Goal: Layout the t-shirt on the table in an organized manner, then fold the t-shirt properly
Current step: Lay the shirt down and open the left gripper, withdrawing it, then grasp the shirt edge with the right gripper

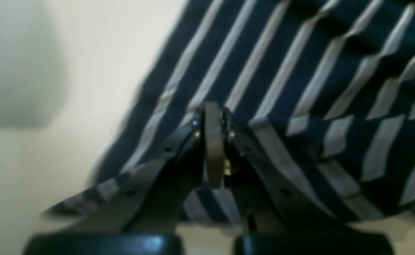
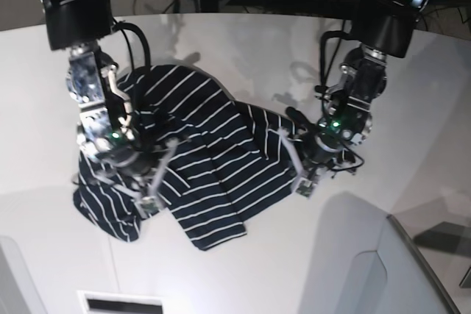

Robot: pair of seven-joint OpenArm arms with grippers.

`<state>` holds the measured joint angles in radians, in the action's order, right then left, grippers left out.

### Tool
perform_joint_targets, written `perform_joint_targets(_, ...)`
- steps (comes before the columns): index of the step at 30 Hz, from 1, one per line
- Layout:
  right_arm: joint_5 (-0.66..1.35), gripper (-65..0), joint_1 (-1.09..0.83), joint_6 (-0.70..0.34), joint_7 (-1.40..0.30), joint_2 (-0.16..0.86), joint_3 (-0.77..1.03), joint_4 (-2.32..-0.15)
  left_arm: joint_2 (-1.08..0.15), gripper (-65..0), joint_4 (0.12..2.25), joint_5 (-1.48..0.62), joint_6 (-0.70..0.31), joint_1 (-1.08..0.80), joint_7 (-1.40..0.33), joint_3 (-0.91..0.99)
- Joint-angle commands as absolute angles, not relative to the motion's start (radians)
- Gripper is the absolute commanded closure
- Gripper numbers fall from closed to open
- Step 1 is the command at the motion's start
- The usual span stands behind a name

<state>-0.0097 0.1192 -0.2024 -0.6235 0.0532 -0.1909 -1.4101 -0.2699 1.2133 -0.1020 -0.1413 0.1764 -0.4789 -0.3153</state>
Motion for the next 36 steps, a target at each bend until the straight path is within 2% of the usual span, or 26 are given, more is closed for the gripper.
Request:
perform_joint_targets(1,-0.005,-3.3,0.119,-0.197,-0.602,0.054,-0.171,-1.460,-0.297,0.0,1.228,-0.107,-0.136,0.177,-0.460,-0.311)
perform_joint_targets(4,-0.005,-3.8,0.044,-0.179,-0.602,0.076,-0.104,-1.557,-0.366,0.0,1.251,-0.108,-0.136,0.124,-0.438,-0.271)
perform_joint_targets(6,-0.005,-3.8,0.004,-0.179,-0.602,0.090,-0.071,-1.603,-0.384,0.0,1.282,-0.108,-0.136,0.059,-0.421,-0.166)
perform_joint_targets(8,-0.005,-6.6,-0.035,-0.177,-0.602,0.090,-0.033,-1.633,-0.386,0.0,1.320,-0.108,-0.137,-0.002,-0.415,-0.033)
perform_joint_targets(10,-0.004,-16.2,-0.076,-0.177,-0.602,0.084,0.012,-1.664,-0.383,0.0,1.368,-0.108,-0.166,-0.064,-0.414,0.097)
perform_joint_targets(14,0.001,-37.7,-0.143,-0.179,-0.602,0.081,0.027,-1.725,-0.361,0.0,1.448,-0.105,-0.295,-0.156,-0.414,0.288)
perform_joint_targets(17,0.001,-46.7,-0.179,-0.179,-0.602,0.074,0.025,-1.761,-0.338,0.0,1.501,-0.099,-0.340,-0.202,-0.415,0.381)
perform_joint_targets(22,-0.004,-47.6,-0.117,-0.180,-0.598,0.068,0.025,-1.702,-0.325,0.0,1.514,-0.101,-0.364,-0.232,-0.415,0.432)
perform_joint_targets(32,-0.005,-47.6,0.274,-0.180,-0.596,0.074,0.024,-1.211,-0.291,0.0,1.521,-0.101,-0.364,-0.236,-0.415,0.432)
perform_joint_targets(36,-0.005,-47.4,0.363,-0.180,-0.591,0.071,0.018,-1.095,-0.291,0.0,1.520,-0.101,-0.364,-0.237,-0.415,0.432)
